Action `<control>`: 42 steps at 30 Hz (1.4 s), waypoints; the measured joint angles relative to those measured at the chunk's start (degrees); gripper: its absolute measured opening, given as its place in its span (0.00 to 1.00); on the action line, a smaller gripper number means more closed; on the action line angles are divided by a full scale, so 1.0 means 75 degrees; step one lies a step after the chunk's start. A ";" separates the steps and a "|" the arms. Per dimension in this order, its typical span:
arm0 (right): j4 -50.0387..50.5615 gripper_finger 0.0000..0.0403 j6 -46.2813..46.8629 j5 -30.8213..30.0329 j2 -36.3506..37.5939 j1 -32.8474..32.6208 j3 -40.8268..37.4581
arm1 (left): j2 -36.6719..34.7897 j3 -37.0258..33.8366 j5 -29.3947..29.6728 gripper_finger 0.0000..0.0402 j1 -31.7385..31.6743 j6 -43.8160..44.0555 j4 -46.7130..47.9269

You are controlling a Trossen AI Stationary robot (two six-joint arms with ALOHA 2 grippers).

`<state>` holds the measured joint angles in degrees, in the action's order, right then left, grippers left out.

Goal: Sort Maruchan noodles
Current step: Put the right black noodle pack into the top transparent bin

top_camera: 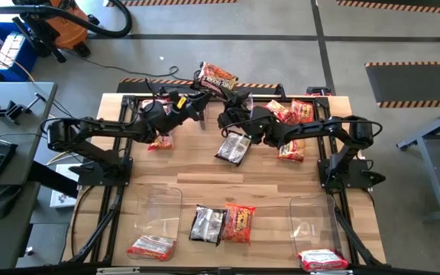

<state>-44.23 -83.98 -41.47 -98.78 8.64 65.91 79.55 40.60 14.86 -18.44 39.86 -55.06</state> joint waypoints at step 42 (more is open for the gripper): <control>0.0441 0.11 0.0279 0.0623 -0.0071 -0.0003 0.0150 | 0.0239 0.0003 0.1080 0.80 0.0061 0.2013 0.0124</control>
<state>-40.92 -81.89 -36.80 -99.31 8.62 67.04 81.34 40.62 22.96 -17.98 54.96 -54.13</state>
